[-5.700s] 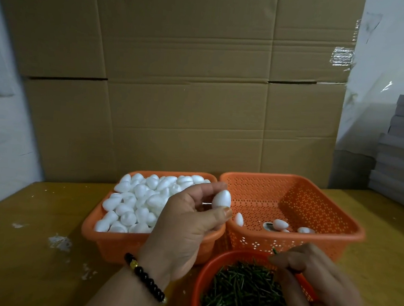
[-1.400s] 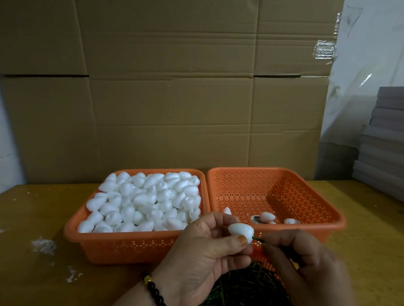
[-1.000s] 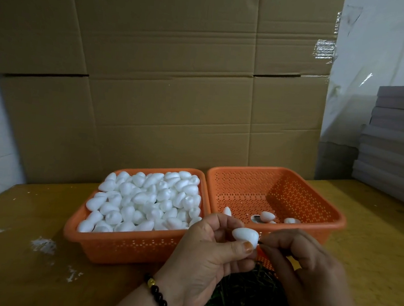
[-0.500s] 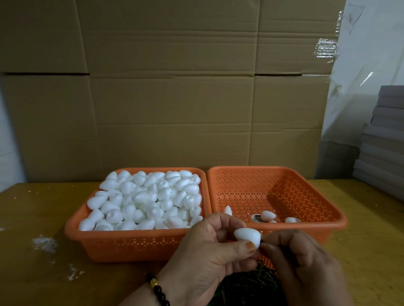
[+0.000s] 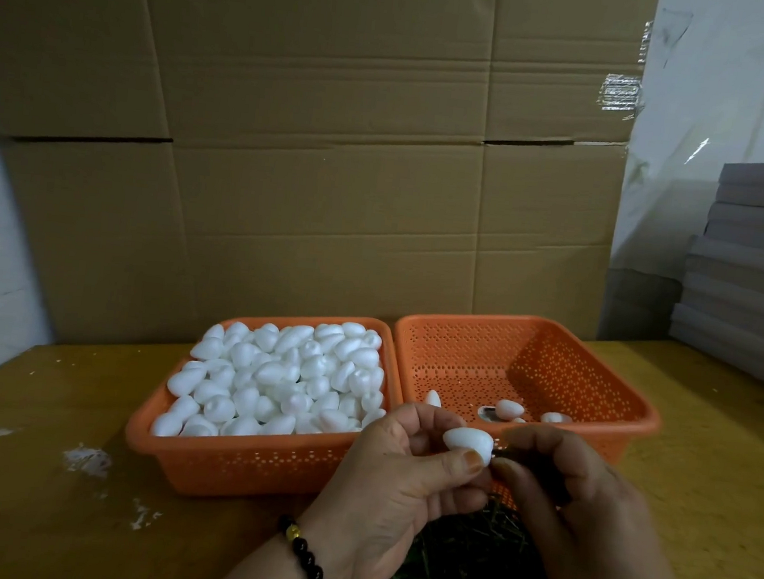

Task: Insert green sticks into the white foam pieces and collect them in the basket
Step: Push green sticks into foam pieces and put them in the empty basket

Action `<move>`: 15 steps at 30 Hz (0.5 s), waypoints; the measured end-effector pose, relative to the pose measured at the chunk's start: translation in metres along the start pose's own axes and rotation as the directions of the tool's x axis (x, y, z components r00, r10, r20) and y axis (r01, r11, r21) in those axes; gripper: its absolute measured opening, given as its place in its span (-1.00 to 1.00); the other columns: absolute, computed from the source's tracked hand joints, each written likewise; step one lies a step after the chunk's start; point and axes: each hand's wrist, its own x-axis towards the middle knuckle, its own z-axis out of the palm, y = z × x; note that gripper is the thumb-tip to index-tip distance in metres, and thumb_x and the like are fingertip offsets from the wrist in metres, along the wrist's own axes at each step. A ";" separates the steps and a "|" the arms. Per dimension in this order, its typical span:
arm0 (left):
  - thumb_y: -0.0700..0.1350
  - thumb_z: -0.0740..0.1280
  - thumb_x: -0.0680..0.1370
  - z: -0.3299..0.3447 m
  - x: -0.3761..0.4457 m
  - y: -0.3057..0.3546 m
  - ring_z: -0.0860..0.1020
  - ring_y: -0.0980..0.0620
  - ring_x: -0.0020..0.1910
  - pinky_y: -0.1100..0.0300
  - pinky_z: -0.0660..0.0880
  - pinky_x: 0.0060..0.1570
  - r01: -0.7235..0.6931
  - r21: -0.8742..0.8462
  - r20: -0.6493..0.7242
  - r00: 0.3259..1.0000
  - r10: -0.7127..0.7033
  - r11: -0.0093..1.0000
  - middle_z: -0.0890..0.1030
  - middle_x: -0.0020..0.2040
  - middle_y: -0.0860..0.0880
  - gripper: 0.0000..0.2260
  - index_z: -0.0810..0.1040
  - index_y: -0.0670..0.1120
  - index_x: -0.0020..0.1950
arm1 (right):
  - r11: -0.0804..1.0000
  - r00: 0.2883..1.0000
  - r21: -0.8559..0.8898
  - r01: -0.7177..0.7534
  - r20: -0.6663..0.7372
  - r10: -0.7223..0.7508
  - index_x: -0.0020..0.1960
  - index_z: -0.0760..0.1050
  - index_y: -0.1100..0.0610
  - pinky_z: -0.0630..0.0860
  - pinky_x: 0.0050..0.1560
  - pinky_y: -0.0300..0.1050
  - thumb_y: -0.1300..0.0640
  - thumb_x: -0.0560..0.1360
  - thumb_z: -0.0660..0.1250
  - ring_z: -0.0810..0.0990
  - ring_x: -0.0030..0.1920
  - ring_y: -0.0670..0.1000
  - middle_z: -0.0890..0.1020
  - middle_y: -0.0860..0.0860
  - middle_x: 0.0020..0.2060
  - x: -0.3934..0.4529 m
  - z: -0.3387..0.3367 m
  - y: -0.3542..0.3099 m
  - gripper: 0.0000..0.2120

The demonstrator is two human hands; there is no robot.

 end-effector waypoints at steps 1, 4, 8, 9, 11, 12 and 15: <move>-0.32 0.45 0.34 -0.001 0.001 0.001 0.64 -0.04 -0.22 0.15 0.59 -0.26 0.002 -0.012 -0.007 1.000 -0.002 1.000 0.66 -0.13 -0.16 -0.63 0.49 -0.24 0.11 | 1.000 1.000 0.020 -0.017 0.002 0.017 0.00 0.50 -0.12 0.38 -0.06 -0.59 0.13 0.41 0.45 0.57 -0.07 -0.35 0.62 -0.25 -0.16 0.000 -0.001 0.000 -0.76; -0.28 0.46 0.33 -0.002 0.002 0.003 0.63 -0.03 -0.24 0.14 0.60 -0.26 0.004 -0.047 -0.013 1.000 -0.004 0.999 0.66 -0.13 -0.17 -0.59 0.49 -0.24 0.16 | 0.995 0.999 0.085 -0.048 0.029 0.046 0.08 0.45 -0.16 0.44 -0.11 -0.54 0.06 0.38 0.47 0.62 -0.13 -0.33 0.64 -0.24 -0.16 -0.001 -0.002 0.000 -0.66; -0.26 0.45 0.36 -0.003 0.004 0.005 0.63 -0.04 -0.23 0.14 0.60 -0.27 0.025 -0.102 -0.007 1.000 -0.026 0.994 0.66 -0.11 -0.20 -0.66 0.53 -0.23 0.12 | 0.995 0.998 0.090 -0.042 0.042 0.039 0.08 0.49 -0.05 0.46 -0.08 -0.52 0.06 0.31 0.42 0.62 -0.11 -0.31 0.63 -0.16 -0.15 -0.002 -0.002 0.004 -0.65; -0.25 0.45 0.37 -0.004 0.004 0.005 0.63 -0.04 -0.23 0.14 0.59 -0.28 0.032 -0.117 -0.008 0.999 -0.033 0.993 0.65 -0.10 -0.21 -0.67 0.53 -0.23 0.11 | 0.995 0.999 0.092 -0.042 0.038 0.038 0.08 0.50 -0.02 0.46 -0.07 -0.52 0.05 0.31 0.42 0.63 -0.11 -0.29 0.63 -0.13 -0.15 -0.002 -0.002 0.005 -0.65; -0.20 0.45 0.37 -0.004 0.004 0.005 0.62 -0.03 -0.24 0.15 0.59 -0.30 0.043 -0.134 -0.006 0.999 -0.044 0.990 0.65 -0.10 -0.21 -0.72 0.57 -0.22 0.06 | 0.995 0.999 0.092 -0.036 0.030 0.033 0.08 0.50 0.00 0.47 -0.06 -0.49 0.05 0.31 0.42 0.63 -0.12 -0.26 0.62 -0.12 -0.15 -0.003 -0.002 0.006 -0.65; -0.18 0.45 0.37 -0.004 0.003 0.005 0.62 -0.02 -0.25 0.15 0.59 -0.31 0.049 -0.136 -0.004 0.999 -0.051 0.989 0.65 -0.11 -0.21 -0.75 0.59 -0.21 0.02 | 0.996 0.999 0.084 -0.027 0.027 0.025 0.09 0.50 0.01 0.48 -0.05 -0.47 0.05 0.32 0.42 0.63 -0.12 -0.25 0.62 -0.12 -0.14 -0.003 -0.002 0.006 -0.65; -0.17 0.46 0.37 -0.003 0.003 0.004 0.61 -0.01 -0.26 0.16 0.58 -0.32 0.066 -0.137 0.005 0.998 -0.066 0.988 0.65 -0.12 -0.19 -0.78 0.61 -0.19 -0.03 | 0.999 1.000 0.045 0.001 0.027 -0.002 0.14 0.54 0.06 0.55 -0.05 -0.28 0.07 0.38 0.45 0.63 -0.11 -0.19 0.61 -0.11 -0.10 -0.003 -0.003 0.006 -0.67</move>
